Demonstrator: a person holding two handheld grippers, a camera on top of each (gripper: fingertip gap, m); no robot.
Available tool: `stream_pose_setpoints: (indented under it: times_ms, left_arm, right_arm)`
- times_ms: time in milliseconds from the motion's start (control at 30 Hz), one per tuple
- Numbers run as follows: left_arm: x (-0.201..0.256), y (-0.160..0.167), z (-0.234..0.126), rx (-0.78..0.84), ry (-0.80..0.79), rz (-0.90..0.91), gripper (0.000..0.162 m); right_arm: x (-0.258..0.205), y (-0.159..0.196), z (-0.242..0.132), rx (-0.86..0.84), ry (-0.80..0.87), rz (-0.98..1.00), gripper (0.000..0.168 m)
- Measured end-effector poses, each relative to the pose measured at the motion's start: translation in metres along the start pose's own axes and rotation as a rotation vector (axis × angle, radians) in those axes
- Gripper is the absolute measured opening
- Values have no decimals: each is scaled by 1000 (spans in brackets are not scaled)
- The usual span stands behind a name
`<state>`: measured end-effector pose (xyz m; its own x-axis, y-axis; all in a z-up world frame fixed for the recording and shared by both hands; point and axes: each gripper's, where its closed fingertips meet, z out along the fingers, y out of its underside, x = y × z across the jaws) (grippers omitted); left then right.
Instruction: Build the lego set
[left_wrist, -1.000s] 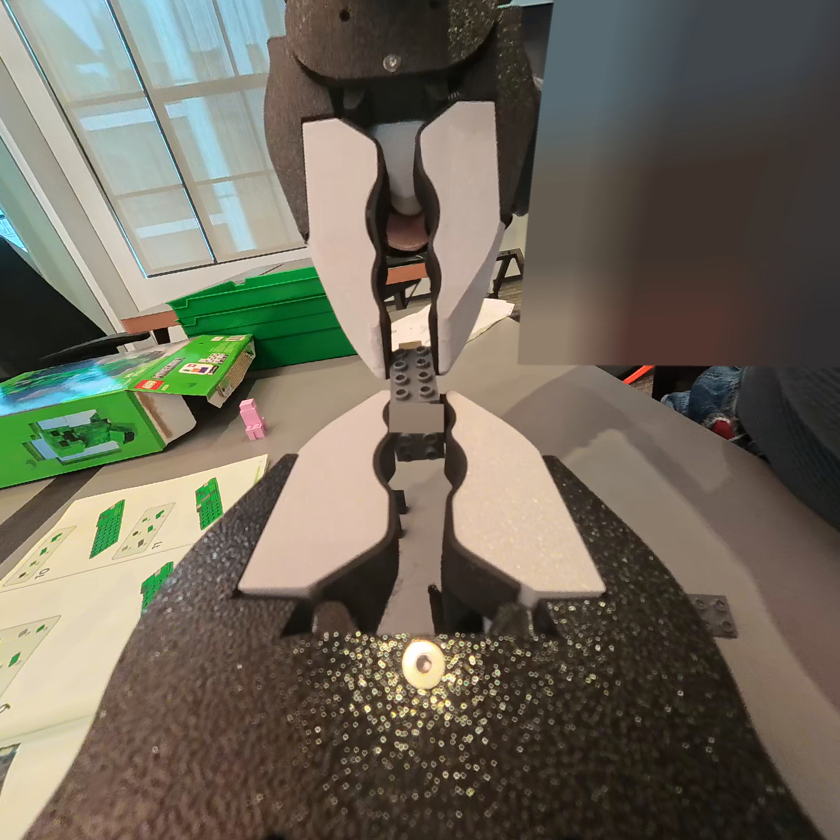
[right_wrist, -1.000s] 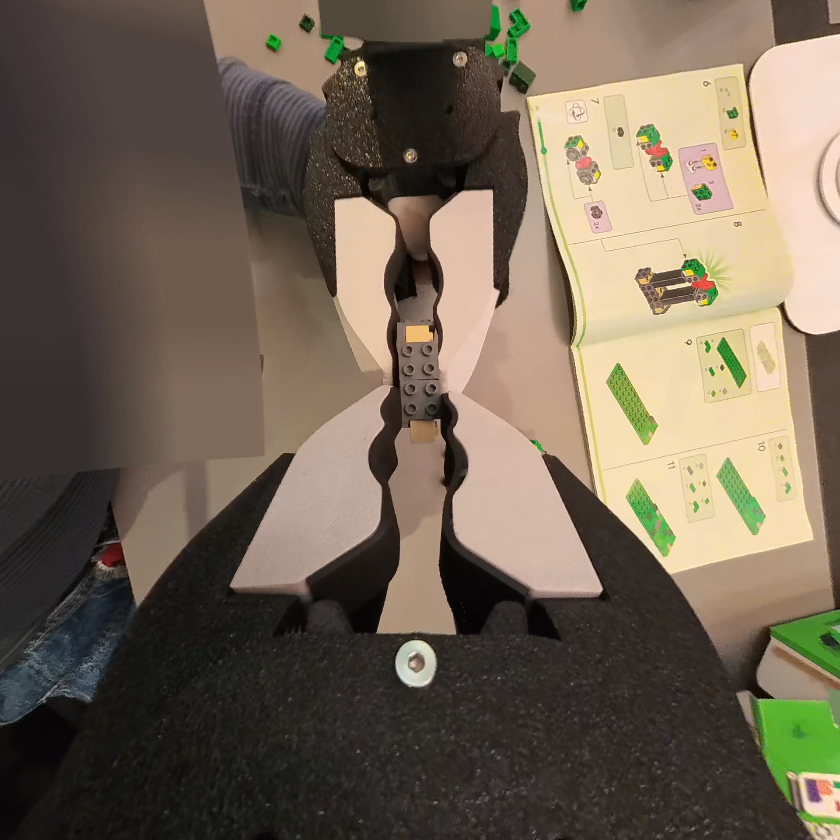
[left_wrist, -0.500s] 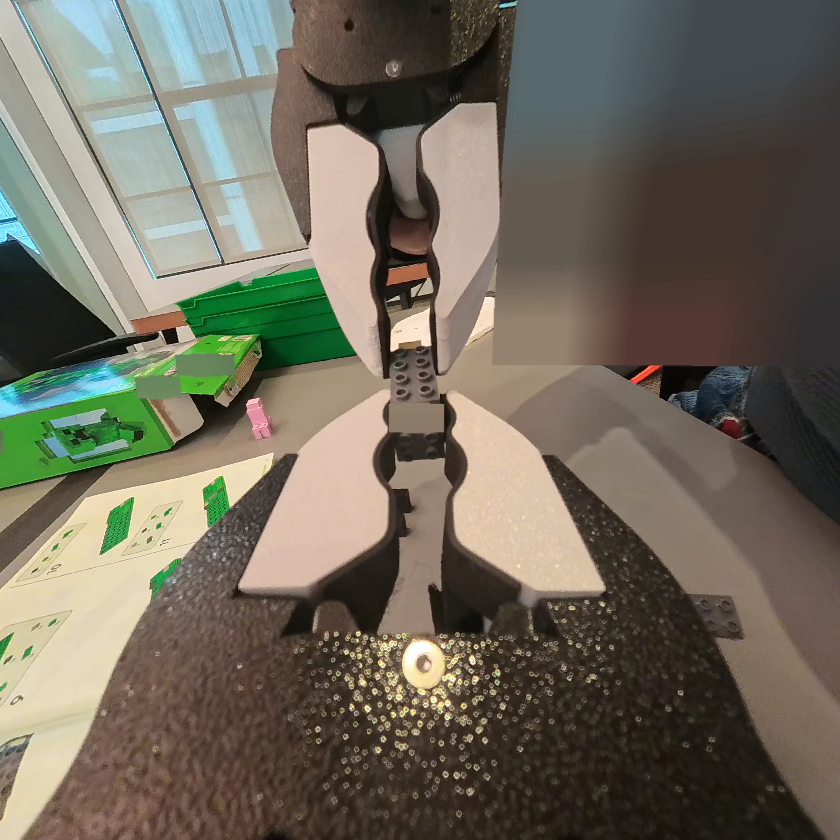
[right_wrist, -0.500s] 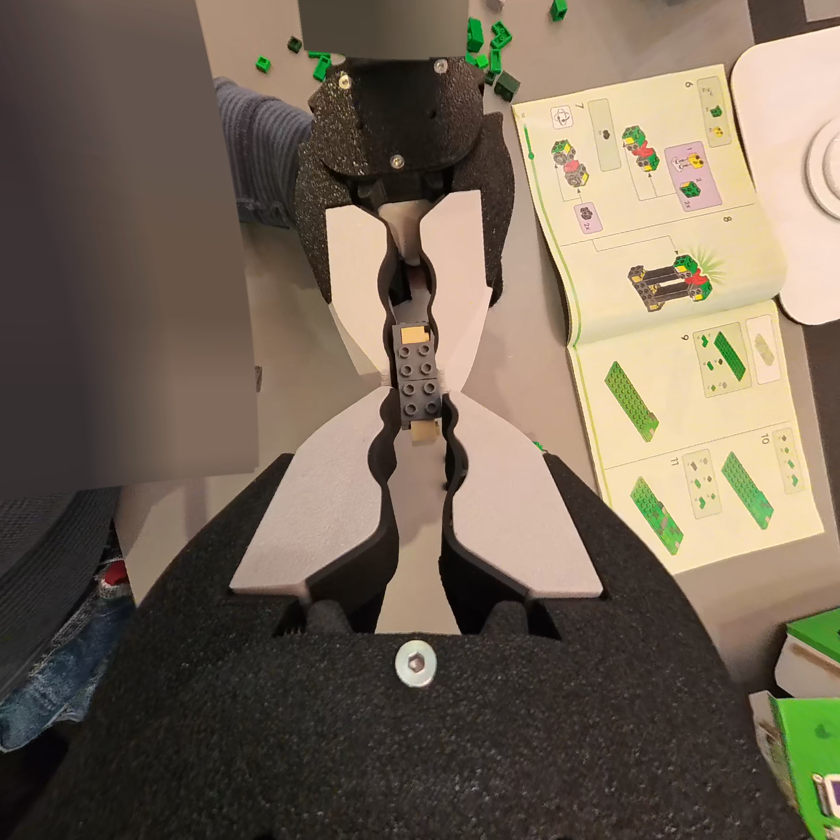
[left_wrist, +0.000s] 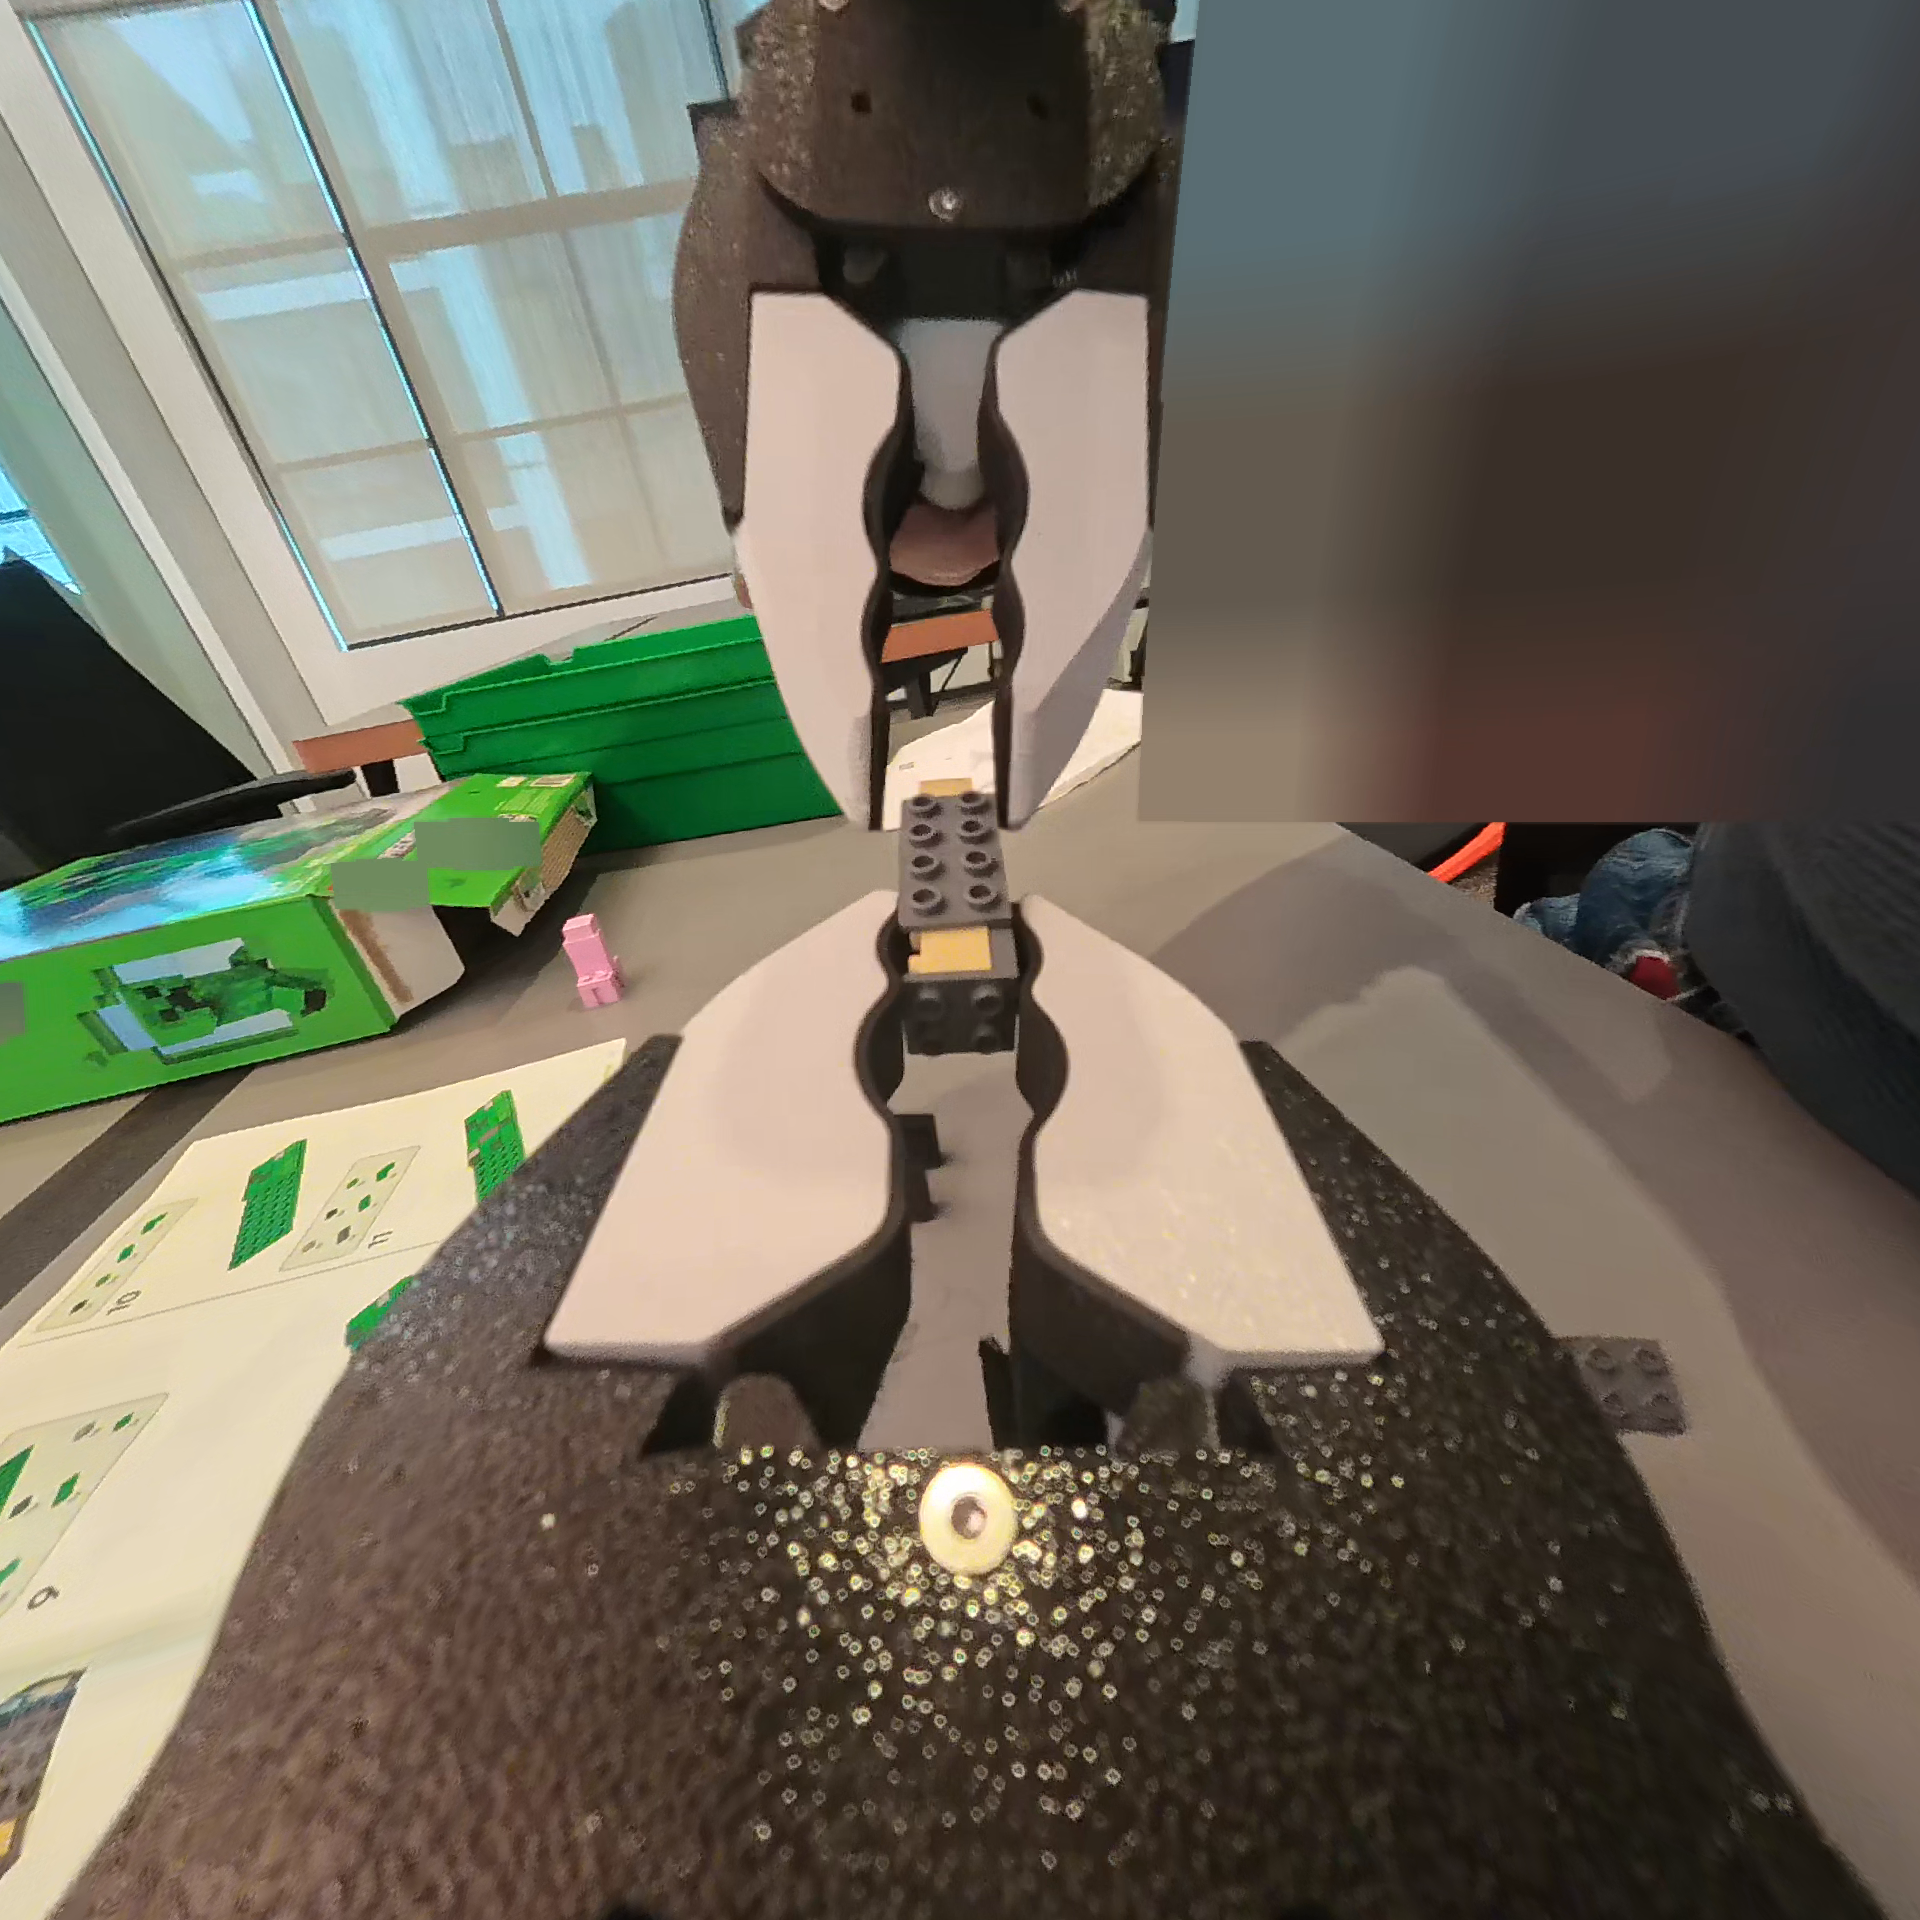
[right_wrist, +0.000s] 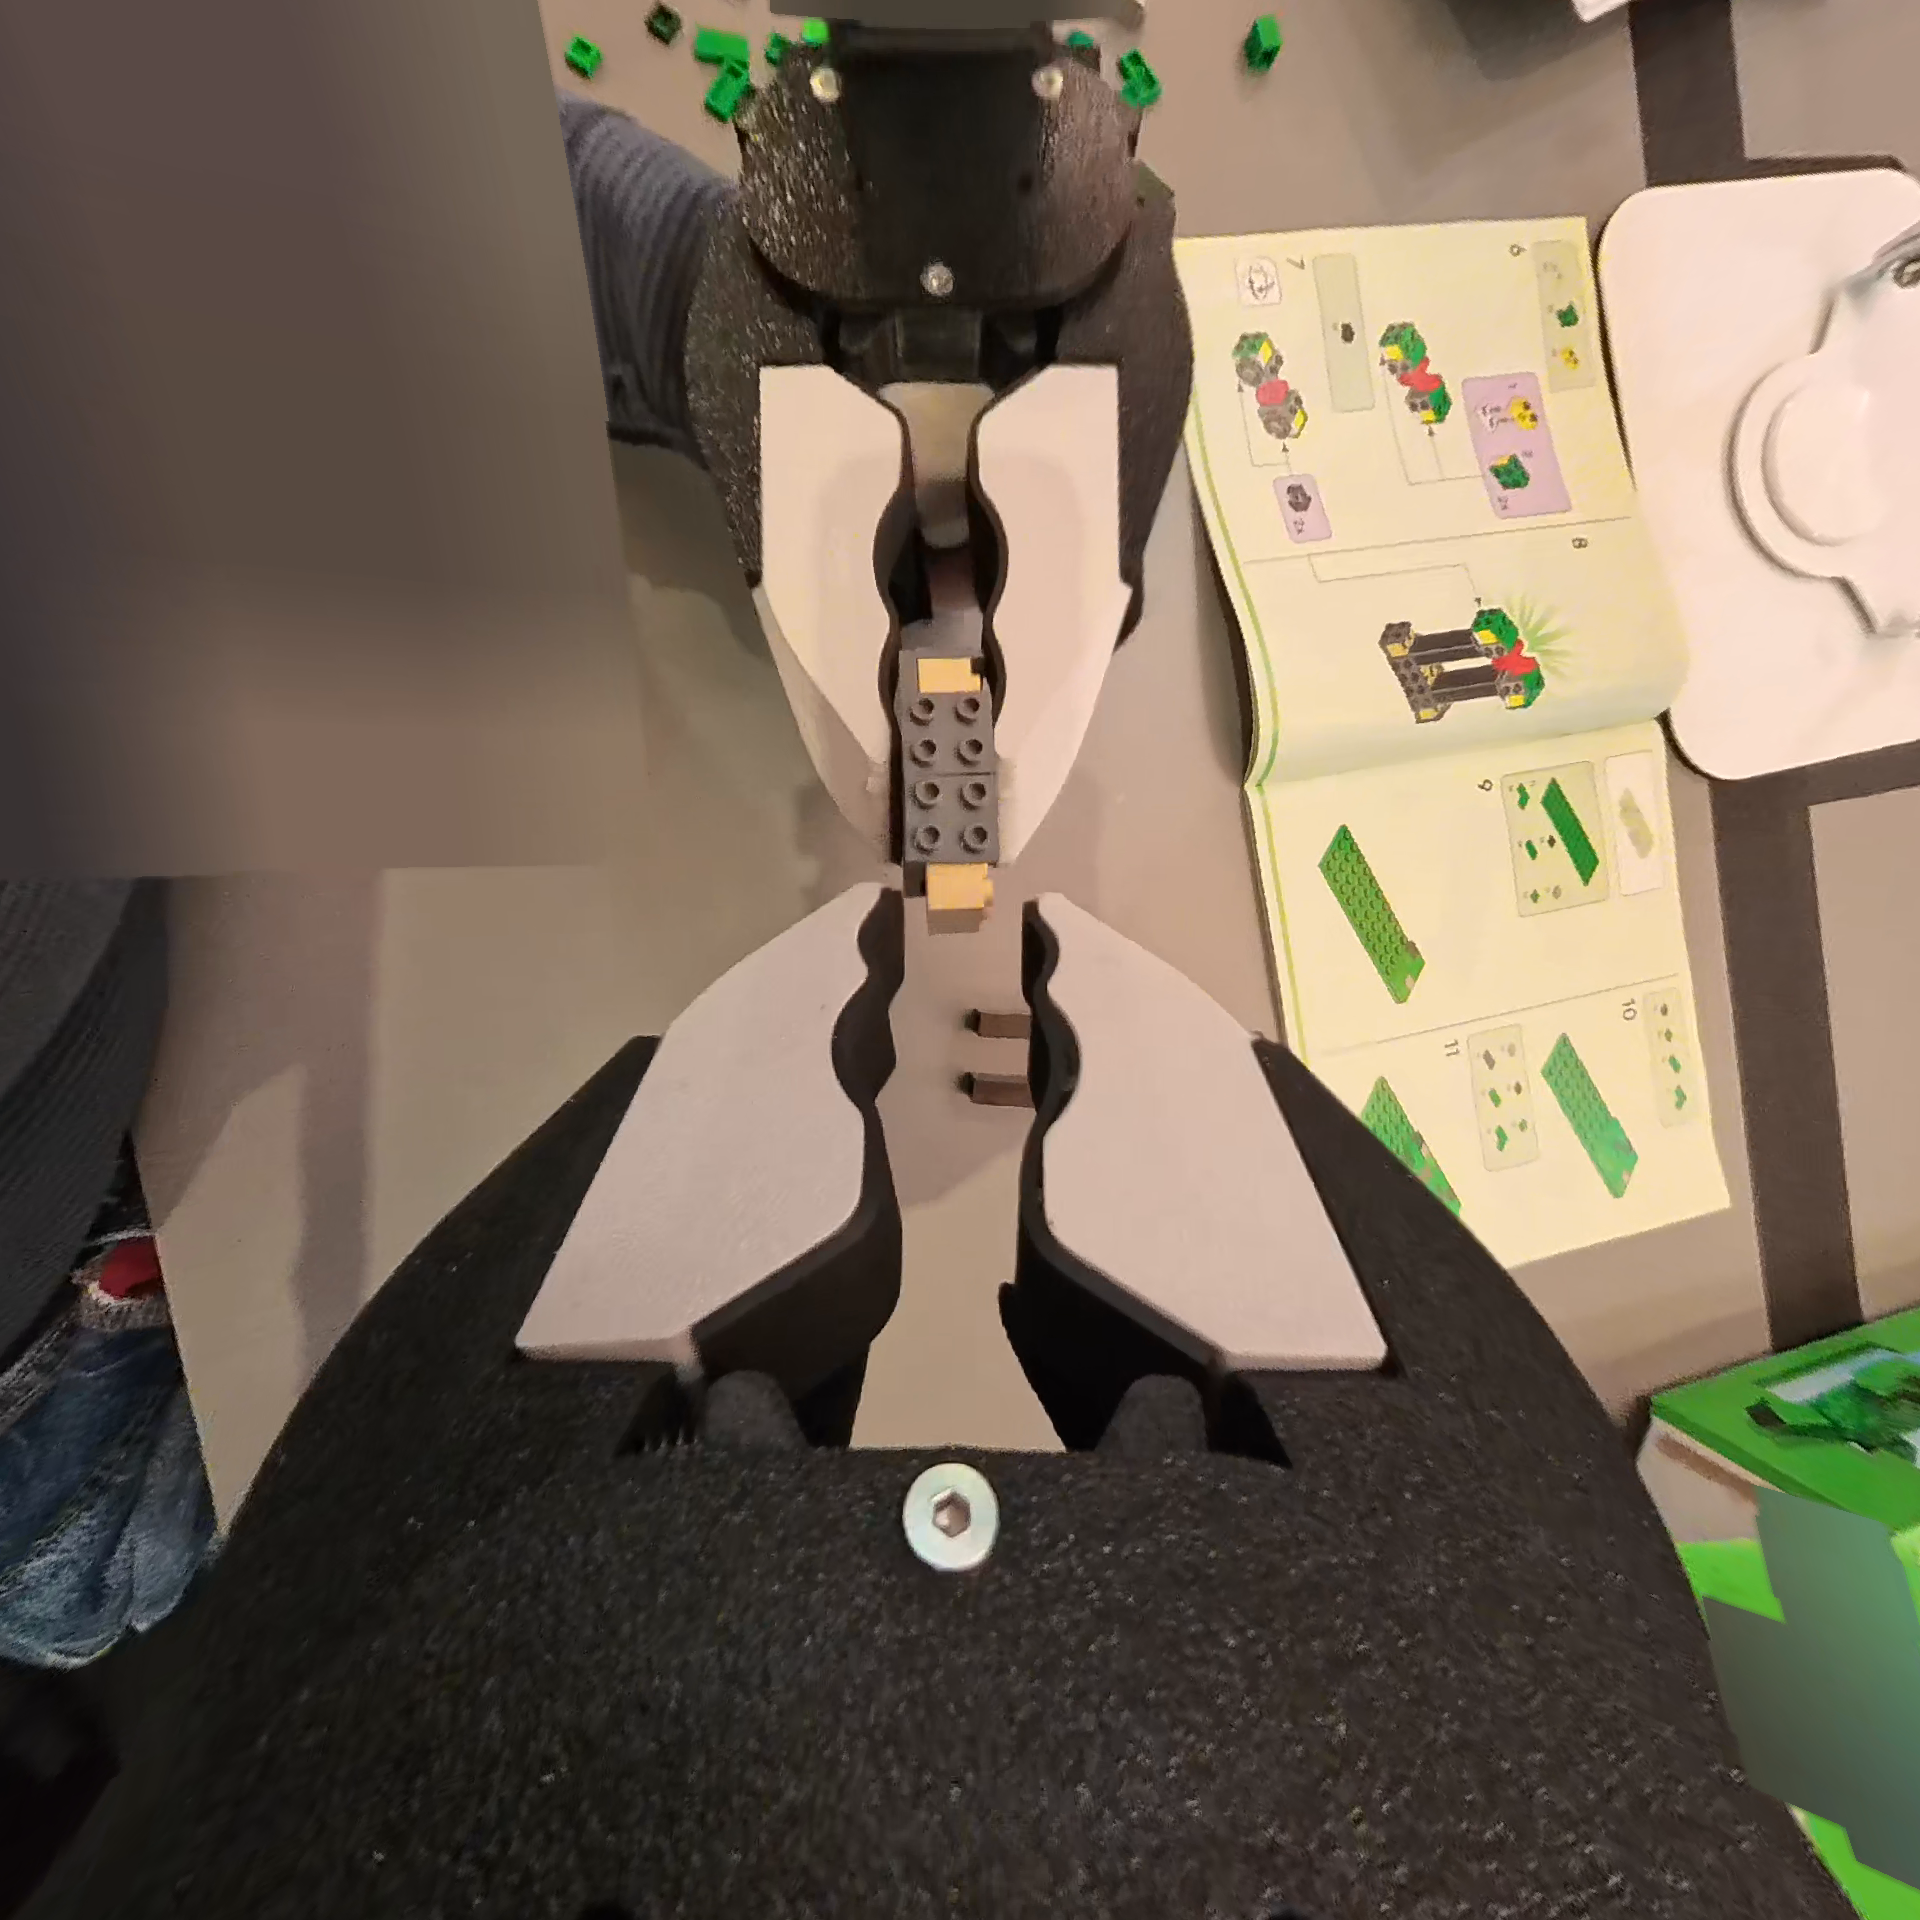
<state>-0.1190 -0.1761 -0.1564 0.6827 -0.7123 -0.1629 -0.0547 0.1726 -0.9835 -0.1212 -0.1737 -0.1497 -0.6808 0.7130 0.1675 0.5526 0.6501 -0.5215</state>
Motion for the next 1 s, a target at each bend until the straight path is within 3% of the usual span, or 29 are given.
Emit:
stream_pose_setpoints:
  times_ms: [133,700,900,1000]
  left_arm:
    - [3,0,1,3,22,-4,16]
    - [5,-1,3,23,46,-59,18]
    - [-1,-5,1,51,15,-73,31]
    - [-1,-6,1,55,16,-75,29]
  right_arm:
    - [-4,1,1,-3,-31,-11,11]
    - [-4,3,-1,32,-34,-6,11]
    - [-3,1,-2,51,-27,12,11]
    - [-3,0,-2,56,-30,18,11]
